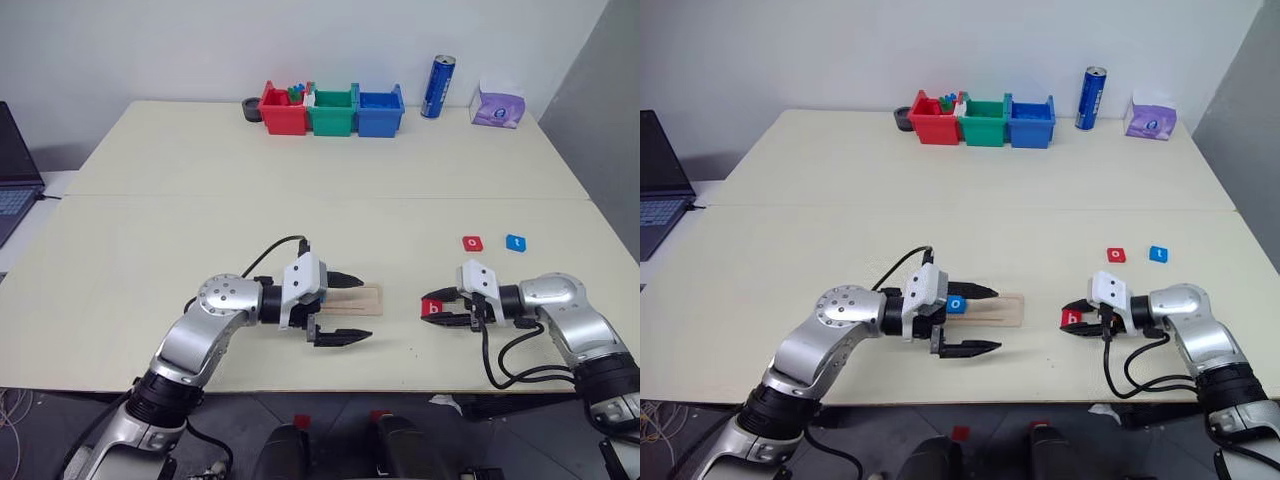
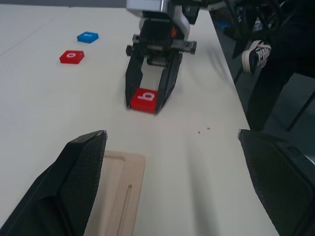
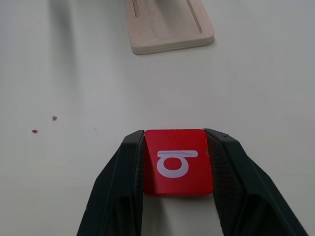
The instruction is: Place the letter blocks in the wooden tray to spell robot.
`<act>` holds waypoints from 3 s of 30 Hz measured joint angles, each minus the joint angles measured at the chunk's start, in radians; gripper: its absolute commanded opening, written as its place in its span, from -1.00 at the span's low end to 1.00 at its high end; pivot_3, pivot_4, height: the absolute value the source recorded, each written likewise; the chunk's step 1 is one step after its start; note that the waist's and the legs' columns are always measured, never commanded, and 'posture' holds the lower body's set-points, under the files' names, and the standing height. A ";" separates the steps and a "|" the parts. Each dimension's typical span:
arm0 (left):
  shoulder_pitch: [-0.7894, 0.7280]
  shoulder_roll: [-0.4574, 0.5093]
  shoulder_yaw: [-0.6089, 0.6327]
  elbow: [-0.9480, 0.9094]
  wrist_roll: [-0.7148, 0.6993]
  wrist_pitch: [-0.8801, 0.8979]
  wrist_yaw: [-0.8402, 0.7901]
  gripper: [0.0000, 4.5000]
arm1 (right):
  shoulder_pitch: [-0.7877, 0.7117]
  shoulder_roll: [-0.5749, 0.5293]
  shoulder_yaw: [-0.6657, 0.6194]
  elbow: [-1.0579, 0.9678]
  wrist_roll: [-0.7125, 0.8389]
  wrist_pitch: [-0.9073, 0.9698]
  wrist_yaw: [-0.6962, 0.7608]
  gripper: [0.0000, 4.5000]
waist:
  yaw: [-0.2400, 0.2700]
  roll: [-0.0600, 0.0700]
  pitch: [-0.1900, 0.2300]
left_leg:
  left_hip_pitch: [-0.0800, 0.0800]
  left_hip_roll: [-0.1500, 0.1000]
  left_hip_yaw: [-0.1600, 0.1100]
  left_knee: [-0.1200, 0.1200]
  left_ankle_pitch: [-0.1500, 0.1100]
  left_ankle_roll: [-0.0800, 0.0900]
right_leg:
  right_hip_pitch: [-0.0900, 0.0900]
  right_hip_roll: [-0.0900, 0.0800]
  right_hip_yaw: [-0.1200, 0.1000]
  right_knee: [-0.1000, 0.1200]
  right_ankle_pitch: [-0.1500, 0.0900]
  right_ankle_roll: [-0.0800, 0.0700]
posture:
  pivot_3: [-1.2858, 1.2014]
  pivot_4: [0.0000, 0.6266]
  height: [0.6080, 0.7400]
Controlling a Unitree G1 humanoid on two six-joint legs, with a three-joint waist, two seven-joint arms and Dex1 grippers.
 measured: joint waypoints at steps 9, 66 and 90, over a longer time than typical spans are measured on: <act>0.082 0.227 0.234 0.111 -0.022 -0.114 -0.100 1.00 | -0.159 0.223 0.055 -0.156 0.034 0.234 -0.135 -0.35 | 0.001 0.002 0.001 | -0.001 0.001 0.000 0.000 0.000 0.000 | -0.001 0.002 -0.002 0.000 0.001 -0.003 | 0.03 -0.52 1.00; 0.046 0.237 0.228 0.182 -0.010 -0.211 -0.145 1.00 | -0.277 0.462 0.194 0.150 -0.122 0.143 -0.214 -0.35 | 0.001 0.002 0.002 | -0.002 0.001 0.001 -0.001 0.000 0.000 | -0.003 0.000 -0.003 0.001 0.001 -0.002 | 0.03 -0.52 1.00; 0.047 0.237 0.228 0.191 -0.007 -0.216 -0.163 1.00 | -0.277 0.446 0.195 0.176 -0.125 0.126 -0.192 -0.03 | 0.001 0.002 0.002 | -0.002 0.001 0.001 -0.001 0.000 0.000 | -0.003 0.000 -0.003 0.001 0.001 -0.001 | 0.03 -0.52 1.00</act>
